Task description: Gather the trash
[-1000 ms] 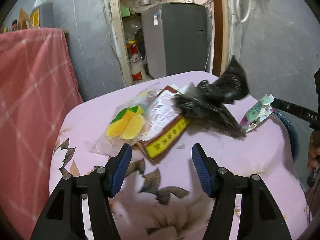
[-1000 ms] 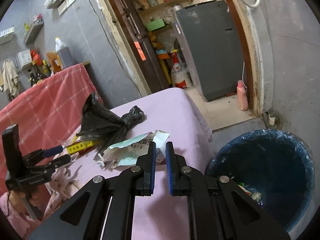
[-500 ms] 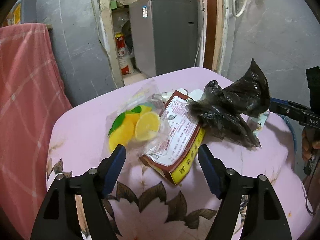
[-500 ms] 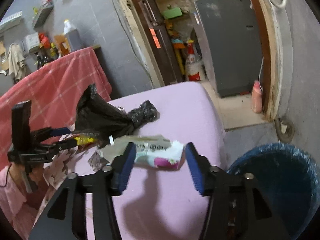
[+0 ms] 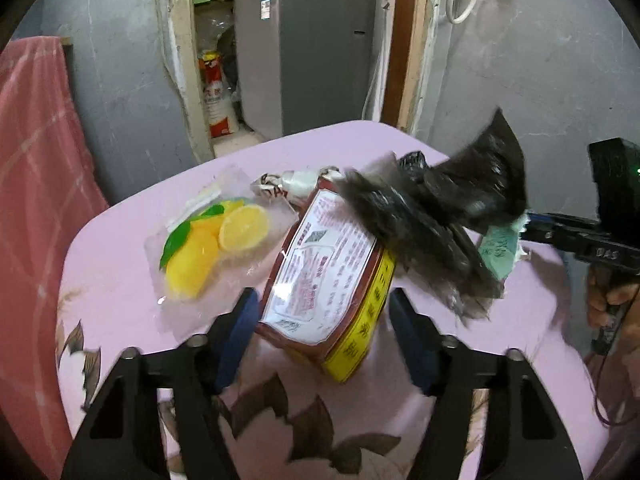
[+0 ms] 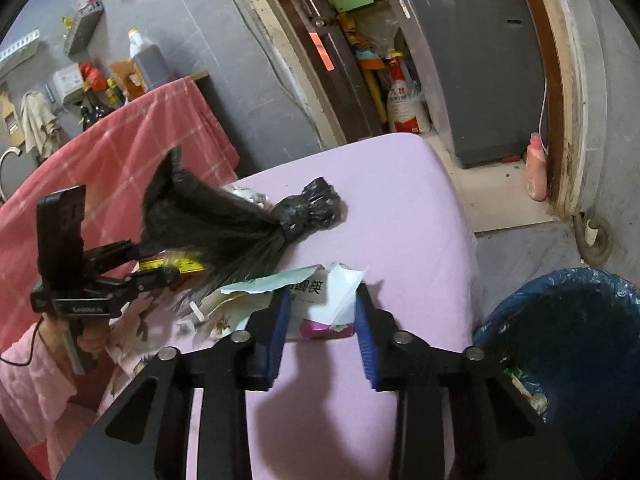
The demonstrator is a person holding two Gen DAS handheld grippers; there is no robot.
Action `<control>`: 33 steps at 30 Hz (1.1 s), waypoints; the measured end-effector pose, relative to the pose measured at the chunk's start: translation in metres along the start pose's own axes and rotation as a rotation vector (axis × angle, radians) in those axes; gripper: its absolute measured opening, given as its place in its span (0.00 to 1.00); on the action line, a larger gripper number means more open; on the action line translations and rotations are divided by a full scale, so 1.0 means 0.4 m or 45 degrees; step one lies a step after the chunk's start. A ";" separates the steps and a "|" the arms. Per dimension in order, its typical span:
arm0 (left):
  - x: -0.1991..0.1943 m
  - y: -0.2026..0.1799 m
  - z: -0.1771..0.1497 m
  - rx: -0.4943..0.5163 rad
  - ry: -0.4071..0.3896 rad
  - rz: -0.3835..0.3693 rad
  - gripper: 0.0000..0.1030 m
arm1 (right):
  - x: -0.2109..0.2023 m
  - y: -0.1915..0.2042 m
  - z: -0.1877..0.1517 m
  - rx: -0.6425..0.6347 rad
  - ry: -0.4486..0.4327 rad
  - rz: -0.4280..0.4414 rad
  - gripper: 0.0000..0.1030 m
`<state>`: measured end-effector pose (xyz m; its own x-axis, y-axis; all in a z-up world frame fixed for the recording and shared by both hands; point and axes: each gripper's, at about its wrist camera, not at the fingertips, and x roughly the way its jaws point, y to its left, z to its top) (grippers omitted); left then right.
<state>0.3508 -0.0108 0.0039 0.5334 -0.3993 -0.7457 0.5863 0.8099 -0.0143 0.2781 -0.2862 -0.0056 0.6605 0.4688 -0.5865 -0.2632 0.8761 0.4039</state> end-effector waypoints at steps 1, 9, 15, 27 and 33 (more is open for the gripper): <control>-0.006 -0.012 -0.006 0.007 -0.007 0.021 0.53 | -0.008 -0.003 -0.006 0.011 -0.001 0.009 0.20; -0.059 -0.113 -0.039 0.000 -0.027 0.158 0.14 | -0.079 0.026 -0.069 -0.001 -0.050 -0.007 0.07; -0.078 -0.164 -0.062 -0.105 -0.019 0.188 0.00 | -0.123 0.062 -0.105 -0.045 -0.127 -0.048 0.07; -0.166 -0.223 -0.119 -0.131 -0.181 0.202 0.16 | -0.253 0.093 -0.148 -0.127 -0.377 -0.252 0.05; -0.157 -0.168 -0.068 -0.054 -0.276 0.309 0.69 | -0.223 0.073 -0.130 -0.065 -0.403 -0.254 0.05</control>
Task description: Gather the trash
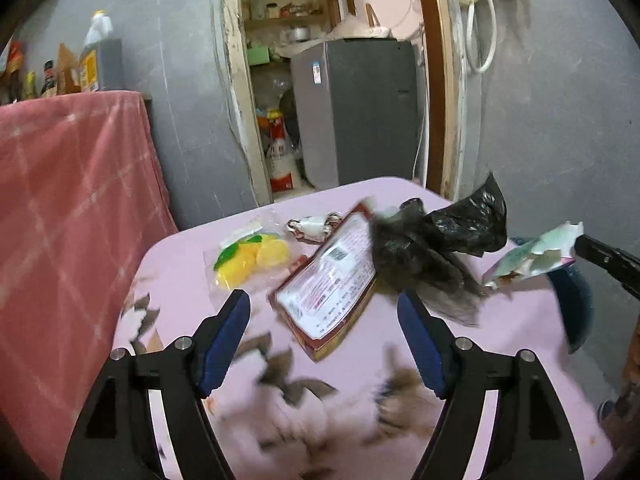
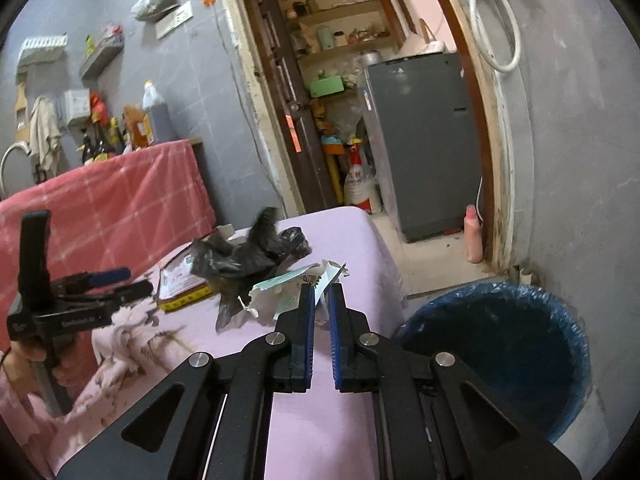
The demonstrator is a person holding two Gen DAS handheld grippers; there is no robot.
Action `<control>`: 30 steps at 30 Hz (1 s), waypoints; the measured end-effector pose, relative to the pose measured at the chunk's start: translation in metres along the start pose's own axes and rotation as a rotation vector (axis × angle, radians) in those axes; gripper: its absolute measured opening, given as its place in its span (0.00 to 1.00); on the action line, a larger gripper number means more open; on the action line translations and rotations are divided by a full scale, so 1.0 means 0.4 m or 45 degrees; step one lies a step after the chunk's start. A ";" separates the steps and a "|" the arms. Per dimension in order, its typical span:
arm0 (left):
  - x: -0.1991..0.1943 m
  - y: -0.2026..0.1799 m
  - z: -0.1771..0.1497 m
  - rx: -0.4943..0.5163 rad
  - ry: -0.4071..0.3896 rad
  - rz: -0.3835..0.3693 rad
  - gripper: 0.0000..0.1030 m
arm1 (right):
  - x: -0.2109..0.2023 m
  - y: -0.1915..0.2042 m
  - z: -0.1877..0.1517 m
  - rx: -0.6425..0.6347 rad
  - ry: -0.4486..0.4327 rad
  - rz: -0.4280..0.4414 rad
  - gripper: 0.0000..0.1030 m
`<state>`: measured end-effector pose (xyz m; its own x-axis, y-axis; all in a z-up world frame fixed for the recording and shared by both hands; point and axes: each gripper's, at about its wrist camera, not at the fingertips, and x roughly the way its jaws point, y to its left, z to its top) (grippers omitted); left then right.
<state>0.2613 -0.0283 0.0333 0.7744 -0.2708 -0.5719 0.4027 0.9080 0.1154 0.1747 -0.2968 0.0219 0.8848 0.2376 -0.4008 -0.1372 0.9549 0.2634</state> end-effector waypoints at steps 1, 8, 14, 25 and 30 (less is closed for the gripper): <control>0.020 0.010 0.001 0.009 0.026 -0.004 0.69 | 0.004 -0.002 -0.001 0.001 0.002 0.001 0.05; 0.127 0.060 -0.010 -0.019 0.183 -0.021 0.69 | 0.037 -0.005 0.000 0.057 -0.006 -0.035 0.05; 0.165 0.036 0.006 0.113 0.205 -0.016 0.56 | 0.063 0.016 -0.022 0.151 0.049 -0.056 0.05; 0.128 0.031 -0.047 0.145 0.173 0.124 0.18 | 0.049 0.080 -0.049 0.008 0.226 0.091 0.23; 0.082 -0.010 -0.057 0.099 0.195 0.124 0.18 | 0.042 0.073 -0.037 -0.016 0.208 0.051 0.26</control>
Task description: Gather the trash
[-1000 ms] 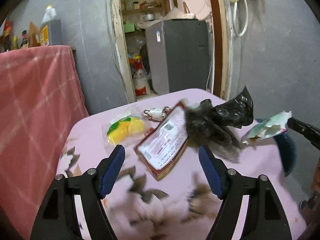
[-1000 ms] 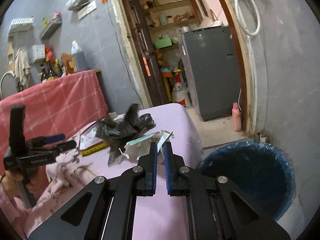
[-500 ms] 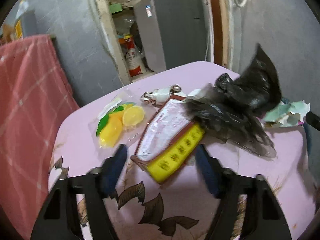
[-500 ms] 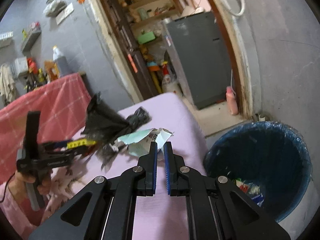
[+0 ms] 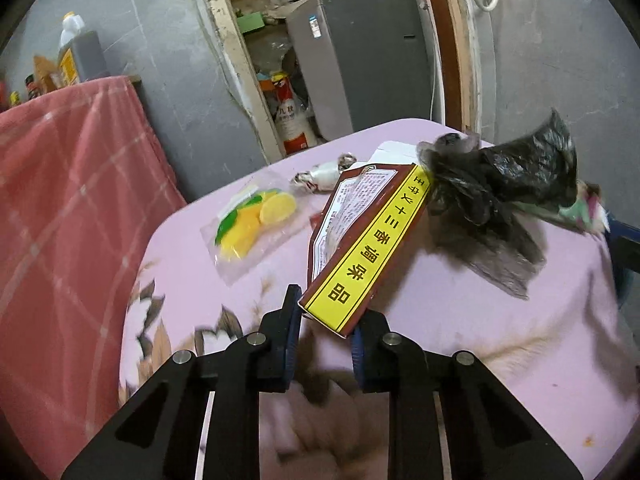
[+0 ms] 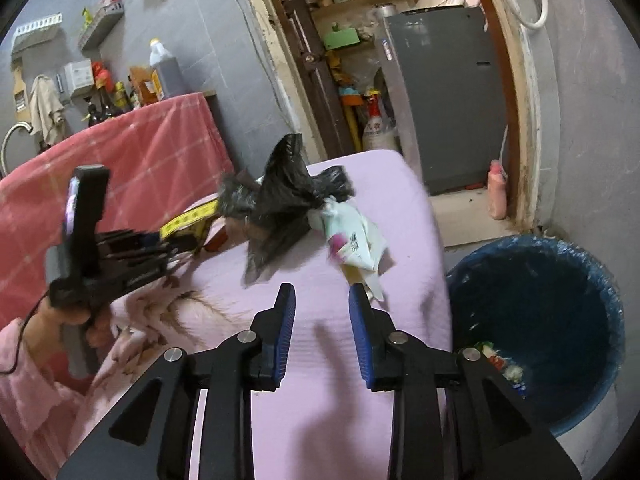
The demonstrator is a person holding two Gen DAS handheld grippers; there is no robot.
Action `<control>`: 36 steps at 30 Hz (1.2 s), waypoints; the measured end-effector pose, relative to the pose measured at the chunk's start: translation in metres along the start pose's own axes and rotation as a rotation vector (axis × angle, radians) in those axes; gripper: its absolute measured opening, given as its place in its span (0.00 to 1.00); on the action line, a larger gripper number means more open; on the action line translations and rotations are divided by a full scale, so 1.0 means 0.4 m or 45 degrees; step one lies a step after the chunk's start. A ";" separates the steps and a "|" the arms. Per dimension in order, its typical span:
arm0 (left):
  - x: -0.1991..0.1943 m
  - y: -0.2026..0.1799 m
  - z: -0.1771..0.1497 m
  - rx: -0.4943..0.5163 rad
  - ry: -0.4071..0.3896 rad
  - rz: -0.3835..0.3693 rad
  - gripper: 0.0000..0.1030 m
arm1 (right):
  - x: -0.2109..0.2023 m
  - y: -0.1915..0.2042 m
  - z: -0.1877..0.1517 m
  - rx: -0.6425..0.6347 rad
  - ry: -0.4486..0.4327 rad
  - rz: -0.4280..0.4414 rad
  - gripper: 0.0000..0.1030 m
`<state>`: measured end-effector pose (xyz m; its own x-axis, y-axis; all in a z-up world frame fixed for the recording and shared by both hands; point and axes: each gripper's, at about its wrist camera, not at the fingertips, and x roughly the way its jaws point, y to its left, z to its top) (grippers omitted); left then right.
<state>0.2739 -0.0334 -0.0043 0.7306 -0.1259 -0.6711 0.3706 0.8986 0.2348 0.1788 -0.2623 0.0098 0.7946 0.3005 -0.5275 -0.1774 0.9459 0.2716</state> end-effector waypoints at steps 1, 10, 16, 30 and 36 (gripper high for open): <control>-0.015 -0.006 -0.007 -0.034 0.007 -0.006 0.18 | 0.003 -0.003 0.004 -0.010 0.001 -0.013 0.26; -0.072 -0.030 -0.032 -0.288 0.027 -0.008 0.18 | 0.023 -0.043 0.027 -0.004 -0.009 -0.105 0.26; -0.120 -0.055 -0.051 -0.422 0.020 0.039 0.18 | 0.004 -0.058 0.033 0.008 -0.014 -0.115 0.26; -0.152 -0.097 -0.051 -0.485 -0.023 0.108 0.18 | 0.096 -0.076 0.076 -0.018 0.057 -0.039 0.29; -0.200 -0.094 -0.065 -0.549 -0.075 0.164 0.18 | 0.076 -0.074 0.058 0.025 0.055 0.014 0.08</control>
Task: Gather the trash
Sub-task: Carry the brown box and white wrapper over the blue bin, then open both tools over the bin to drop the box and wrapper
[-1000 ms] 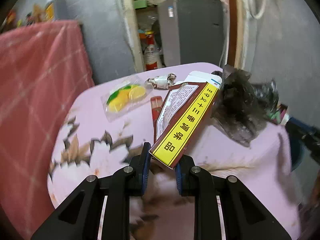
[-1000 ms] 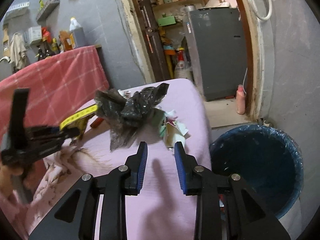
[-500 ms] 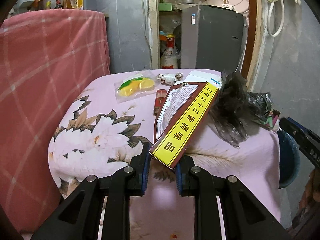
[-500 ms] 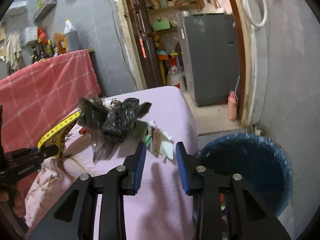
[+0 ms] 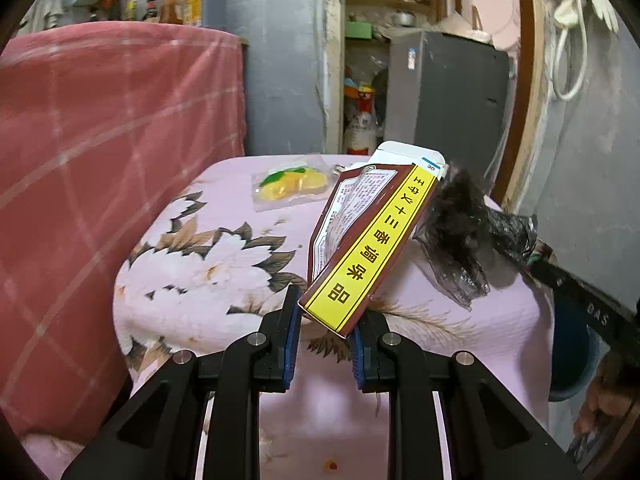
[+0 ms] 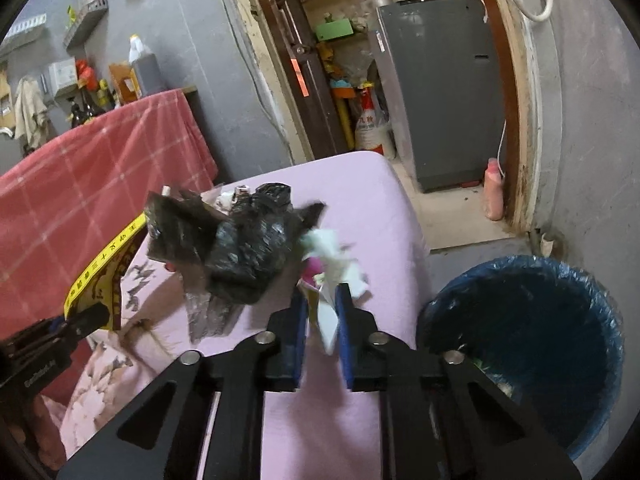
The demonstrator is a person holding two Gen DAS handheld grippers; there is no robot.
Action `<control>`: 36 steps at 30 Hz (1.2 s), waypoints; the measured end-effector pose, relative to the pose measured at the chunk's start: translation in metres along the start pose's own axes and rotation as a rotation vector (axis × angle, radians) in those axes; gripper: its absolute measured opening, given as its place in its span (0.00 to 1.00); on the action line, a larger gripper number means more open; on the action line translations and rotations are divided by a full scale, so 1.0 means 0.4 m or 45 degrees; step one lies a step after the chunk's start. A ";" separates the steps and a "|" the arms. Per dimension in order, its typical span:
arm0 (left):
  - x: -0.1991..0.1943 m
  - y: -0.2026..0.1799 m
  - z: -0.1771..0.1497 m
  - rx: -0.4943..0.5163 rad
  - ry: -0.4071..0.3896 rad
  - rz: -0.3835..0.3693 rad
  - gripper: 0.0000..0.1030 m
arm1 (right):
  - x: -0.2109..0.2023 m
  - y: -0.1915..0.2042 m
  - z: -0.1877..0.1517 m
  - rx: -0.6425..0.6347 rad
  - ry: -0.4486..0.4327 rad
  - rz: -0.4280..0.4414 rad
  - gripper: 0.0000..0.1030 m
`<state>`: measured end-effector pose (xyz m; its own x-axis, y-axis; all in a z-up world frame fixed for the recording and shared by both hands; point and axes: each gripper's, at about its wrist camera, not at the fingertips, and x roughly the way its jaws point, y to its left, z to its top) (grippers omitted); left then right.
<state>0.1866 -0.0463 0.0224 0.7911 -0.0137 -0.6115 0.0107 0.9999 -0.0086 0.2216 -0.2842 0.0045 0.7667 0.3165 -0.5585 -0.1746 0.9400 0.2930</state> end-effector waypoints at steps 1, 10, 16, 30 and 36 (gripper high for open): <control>-0.010 0.003 -0.004 -0.016 -0.010 0.004 0.18 | -0.015 -0.003 -0.006 0.005 -0.012 0.001 0.07; -0.106 -0.076 -0.030 -0.020 -0.124 -0.055 0.18 | -0.174 -0.036 -0.032 -0.043 -0.173 -0.122 0.06; -0.110 -0.224 -0.033 0.043 -0.115 -0.218 0.18 | -0.236 -0.115 -0.053 -0.013 -0.240 -0.202 0.06; 0.033 -0.558 -0.059 0.090 0.092 -0.481 0.18 | -0.290 -0.303 -0.104 0.084 -0.243 -0.345 0.06; 0.125 -0.632 -0.076 0.146 0.233 -0.495 0.18 | -0.269 -0.360 -0.127 0.103 -0.185 -0.354 0.06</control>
<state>0.2051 -0.2996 -0.0300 0.5938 -0.3781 -0.7102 0.3619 0.9139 -0.1839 0.1329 -0.4470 -0.0169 0.8596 0.0223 -0.5105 0.0987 0.9730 0.2087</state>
